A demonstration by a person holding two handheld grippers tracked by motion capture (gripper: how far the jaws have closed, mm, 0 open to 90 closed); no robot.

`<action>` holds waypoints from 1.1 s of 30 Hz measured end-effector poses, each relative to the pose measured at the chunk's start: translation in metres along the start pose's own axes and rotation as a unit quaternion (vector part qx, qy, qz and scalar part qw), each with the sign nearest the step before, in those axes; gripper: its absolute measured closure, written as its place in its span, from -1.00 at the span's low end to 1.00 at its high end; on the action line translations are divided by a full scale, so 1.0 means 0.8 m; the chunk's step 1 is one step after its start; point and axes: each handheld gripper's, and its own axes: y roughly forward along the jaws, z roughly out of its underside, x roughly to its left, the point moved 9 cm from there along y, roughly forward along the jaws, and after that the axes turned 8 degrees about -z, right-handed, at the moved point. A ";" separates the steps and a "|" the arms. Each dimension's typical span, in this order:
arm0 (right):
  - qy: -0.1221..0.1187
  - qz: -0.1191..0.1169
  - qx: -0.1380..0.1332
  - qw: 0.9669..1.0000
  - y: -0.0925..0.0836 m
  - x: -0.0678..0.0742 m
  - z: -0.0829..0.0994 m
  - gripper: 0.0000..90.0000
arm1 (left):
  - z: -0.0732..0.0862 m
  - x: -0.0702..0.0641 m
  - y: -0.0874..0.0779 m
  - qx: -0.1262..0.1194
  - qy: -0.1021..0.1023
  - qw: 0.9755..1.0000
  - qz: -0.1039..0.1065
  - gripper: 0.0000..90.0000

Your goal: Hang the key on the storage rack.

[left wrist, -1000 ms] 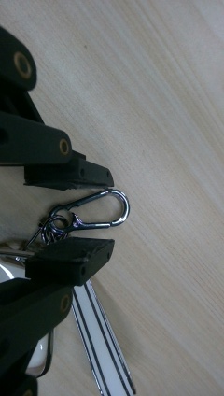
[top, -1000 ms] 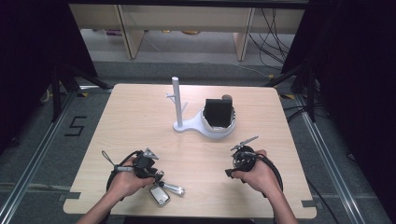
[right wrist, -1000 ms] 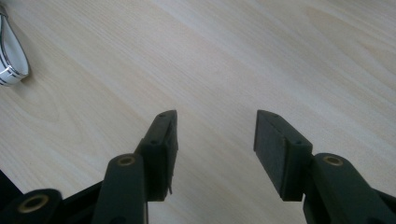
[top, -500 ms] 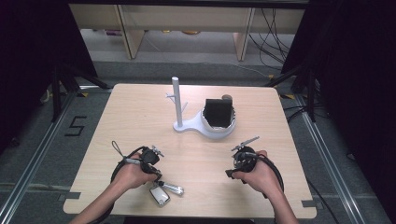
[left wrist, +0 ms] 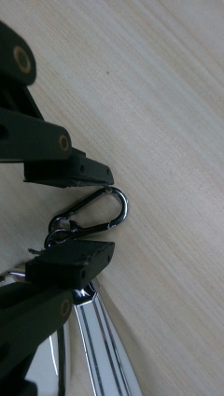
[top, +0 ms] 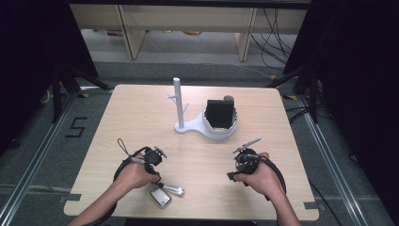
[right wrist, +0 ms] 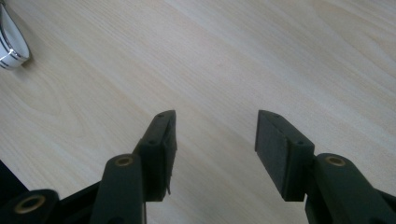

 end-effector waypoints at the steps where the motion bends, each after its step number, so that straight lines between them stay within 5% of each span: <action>1: 0.000 0.000 -0.001 1.000 0.000 0.000 0.000 0.10 | 0.001 0.000 0.000 0.002 0.000 1.000 0.002 0.40; 12: -0.006 -0.002 0.002 1.000 0.000 0.000 0.000 0.09 | 0.002 0.001 -0.001 0.007 0.060 0.998 0.002 0.55; 19: 0.000 -0.003 0.004 1.000 0.001 0.000 0.002 0.09 | 0.002 0.005 -0.003 0.012 0.056 0.998 0.005 0.38; 20: 0.018 -0.004 0.013 1.000 0.001 0.003 0.005 0.09 | 0.003 0.006 -0.004 0.014 0.055 0.998 0.003 0.37; 29: -0.003 -0.004 0.005 1.000 0.000 0.001 0.000 0.08 | 0.008 0.004 0.001 0.022 0.036 0.999 0.011 0.38; 33: -0.004 -0.004 0.002 1.000 0.000 0.003 -0.001 0.08 | 0.010 0.003 -0.001 0.026 0.052 0.998 0.015 0.51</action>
